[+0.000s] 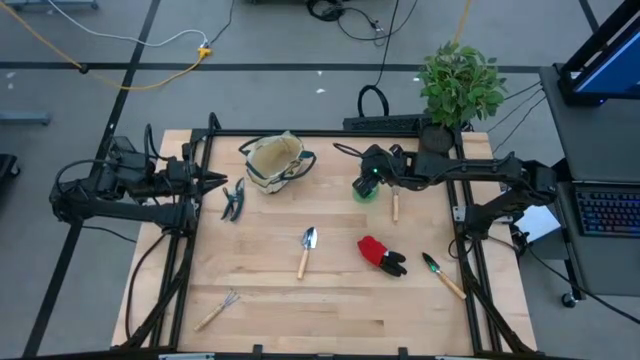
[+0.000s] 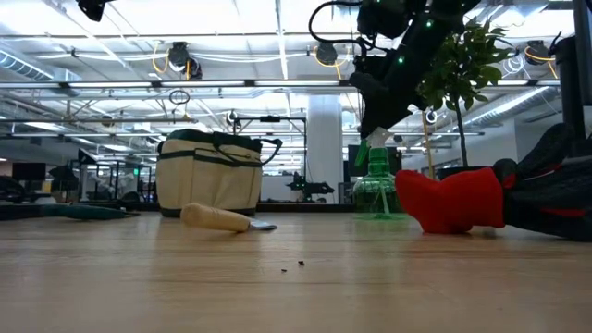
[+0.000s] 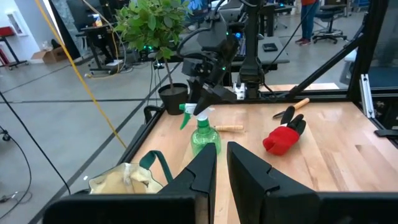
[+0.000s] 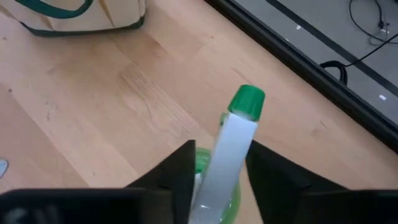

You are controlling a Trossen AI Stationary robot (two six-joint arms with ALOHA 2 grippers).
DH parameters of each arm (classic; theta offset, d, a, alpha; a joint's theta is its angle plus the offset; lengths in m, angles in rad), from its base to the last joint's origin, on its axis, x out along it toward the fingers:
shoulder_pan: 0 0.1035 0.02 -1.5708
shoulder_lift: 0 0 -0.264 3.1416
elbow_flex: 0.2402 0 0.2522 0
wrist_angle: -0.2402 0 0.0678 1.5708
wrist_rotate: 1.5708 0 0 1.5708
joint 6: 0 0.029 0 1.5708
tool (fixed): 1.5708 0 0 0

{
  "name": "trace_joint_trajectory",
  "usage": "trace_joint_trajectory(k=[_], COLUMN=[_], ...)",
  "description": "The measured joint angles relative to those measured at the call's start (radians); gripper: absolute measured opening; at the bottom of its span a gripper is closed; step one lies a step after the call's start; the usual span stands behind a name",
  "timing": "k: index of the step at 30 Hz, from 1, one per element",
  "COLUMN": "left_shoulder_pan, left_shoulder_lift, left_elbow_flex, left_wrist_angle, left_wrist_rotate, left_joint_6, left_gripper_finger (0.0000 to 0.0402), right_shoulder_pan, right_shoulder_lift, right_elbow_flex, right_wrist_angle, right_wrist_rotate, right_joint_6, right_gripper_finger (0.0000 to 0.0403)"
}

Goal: Pick & Place Garden tools in Gardening bag
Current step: Put the spray bottle into the gardening bag

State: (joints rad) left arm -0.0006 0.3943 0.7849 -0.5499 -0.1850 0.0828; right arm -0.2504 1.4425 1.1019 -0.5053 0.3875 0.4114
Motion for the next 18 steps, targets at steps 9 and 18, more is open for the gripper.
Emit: trace_joint_trajectory(k=[9,18], left_shoulder_pan=[0.0,0.0], left_shoulder_lift=[0.0,0.0], left_elbow_flex=[0.0,0.0], left_wrist_angle=[0.0,0.0], left_wrist_rotate=[0.001,0.002], left_joint_6=[-0.014,-0.072], left_gripper_finger=[0.0047,0.0047], right_shoulder_pan=[0.0,0.005], right_shoulder_lift=[-0.001,-0.026], right_elbow_flex=[0.001,-0.002], right_wrist_angle=[0.004,0.111], right_wrist_rotate=[-0.037,-0.078], right_joint_6=[0.022,0.029], right_gripper_finger=[0.0045,0.0045])
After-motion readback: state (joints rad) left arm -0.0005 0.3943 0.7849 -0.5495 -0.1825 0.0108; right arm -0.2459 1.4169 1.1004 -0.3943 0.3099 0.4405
